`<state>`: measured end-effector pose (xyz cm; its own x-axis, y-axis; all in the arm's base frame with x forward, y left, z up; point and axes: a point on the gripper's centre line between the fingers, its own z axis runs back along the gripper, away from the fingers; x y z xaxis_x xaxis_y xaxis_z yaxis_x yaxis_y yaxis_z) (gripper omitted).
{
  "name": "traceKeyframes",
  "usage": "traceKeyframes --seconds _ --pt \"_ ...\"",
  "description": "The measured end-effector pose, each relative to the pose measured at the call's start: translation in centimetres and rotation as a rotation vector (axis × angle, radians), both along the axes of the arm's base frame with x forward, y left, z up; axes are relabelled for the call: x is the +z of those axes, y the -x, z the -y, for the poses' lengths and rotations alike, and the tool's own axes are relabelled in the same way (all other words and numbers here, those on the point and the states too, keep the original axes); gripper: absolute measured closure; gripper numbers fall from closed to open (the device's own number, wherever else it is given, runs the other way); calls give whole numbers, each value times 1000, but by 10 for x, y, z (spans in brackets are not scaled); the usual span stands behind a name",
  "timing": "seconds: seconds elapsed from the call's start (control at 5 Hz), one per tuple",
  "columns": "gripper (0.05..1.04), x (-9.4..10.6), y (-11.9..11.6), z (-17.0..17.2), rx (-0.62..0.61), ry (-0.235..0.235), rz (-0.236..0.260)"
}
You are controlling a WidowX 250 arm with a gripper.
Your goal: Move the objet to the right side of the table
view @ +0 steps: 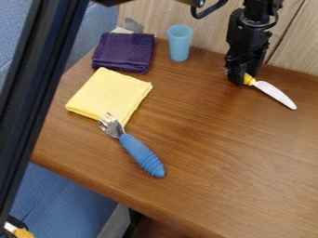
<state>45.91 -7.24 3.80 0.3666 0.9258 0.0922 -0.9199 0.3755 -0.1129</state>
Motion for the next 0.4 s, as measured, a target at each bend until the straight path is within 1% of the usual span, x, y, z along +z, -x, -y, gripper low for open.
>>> traceKeyframes --seconds 0.2,0.4 --pt "83 -2 1 -2 16 -15 -2" --pt "79 -4 4 -5 23 -25 -7"
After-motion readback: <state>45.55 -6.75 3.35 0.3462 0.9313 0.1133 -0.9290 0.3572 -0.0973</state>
